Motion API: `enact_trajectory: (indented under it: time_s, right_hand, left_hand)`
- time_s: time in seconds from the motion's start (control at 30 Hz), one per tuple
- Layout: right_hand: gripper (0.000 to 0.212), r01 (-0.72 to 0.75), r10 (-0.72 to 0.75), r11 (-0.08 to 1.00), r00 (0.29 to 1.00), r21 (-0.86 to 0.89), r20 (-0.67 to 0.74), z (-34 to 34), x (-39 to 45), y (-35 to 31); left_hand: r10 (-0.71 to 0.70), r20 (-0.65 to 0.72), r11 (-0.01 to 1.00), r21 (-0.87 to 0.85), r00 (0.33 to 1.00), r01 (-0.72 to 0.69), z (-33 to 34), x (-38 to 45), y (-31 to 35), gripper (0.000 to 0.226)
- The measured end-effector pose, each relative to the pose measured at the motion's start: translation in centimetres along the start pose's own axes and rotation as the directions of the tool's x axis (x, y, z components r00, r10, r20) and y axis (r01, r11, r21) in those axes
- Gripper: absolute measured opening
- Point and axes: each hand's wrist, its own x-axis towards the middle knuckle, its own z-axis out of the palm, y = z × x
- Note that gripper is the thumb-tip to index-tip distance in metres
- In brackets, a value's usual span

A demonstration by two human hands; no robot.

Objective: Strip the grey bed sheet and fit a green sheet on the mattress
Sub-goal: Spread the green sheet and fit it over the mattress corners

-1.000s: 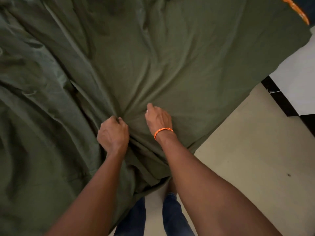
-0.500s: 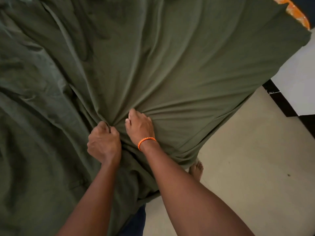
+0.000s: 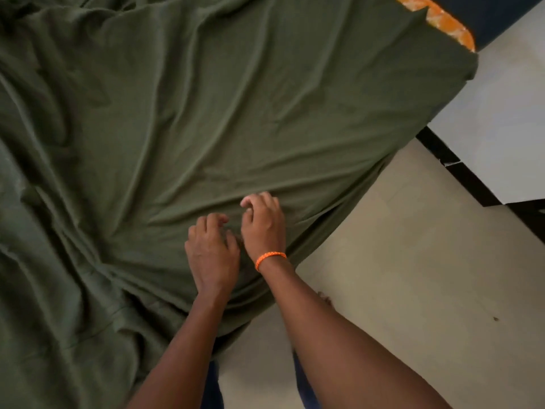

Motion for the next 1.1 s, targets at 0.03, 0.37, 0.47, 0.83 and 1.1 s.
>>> enact_trajectory:
  time_s: [0.03, 0.37, 0.47, 0.83, 1.1]
  right_hand:
    - [0.022, 0.001, -0.001, 1.0, 1.0, -0.029, -0.004, -2.0, 0.7, 1.6]
    - [0.042, -0.053, 0.045, 0.962, 0.998, -0.267, -0.037, -14.7, 15.0, 13.8]
    - [0.039, -0.095, 0.084, 0.965, 0.995, -0.244, -0.054, -15.7, 19.6, 14.9]
    - [0.021, -0.335, 0.334, 0.942, 0.921, 0.031, -0.201, -19.3, 40.6, 16.6]
    - [0.039, -0.468, 0.511, 0.859, 0.817, 0.21, -0.268, -22.8, 53.3, 20.6]
  left_hand:
    - [0.017, 0.002, 1.0, -0.003, 1.0, -0.017, 0.8, 0.3, 1.7, 0.027]
    - [0.078, 0.076, 0.997, -0.036, 0.994, -0.075, 11.6, 6.5, 17.2, 0.031]
    - [0.073, 0.041, 0.997, -0.034, 0.996, -0.072, 13.1, 9.2, 20.5, 0.032]
    - [0.066, -0.137, 0.996, -0.042, 0.988, -0.072, 16.1, 28.1, 30.2, 0.009]
    - [0.207, 0.16, 0.975, -0.118, 0.965, -0.189, 19.1, 42.2, 41.4, 0.023]
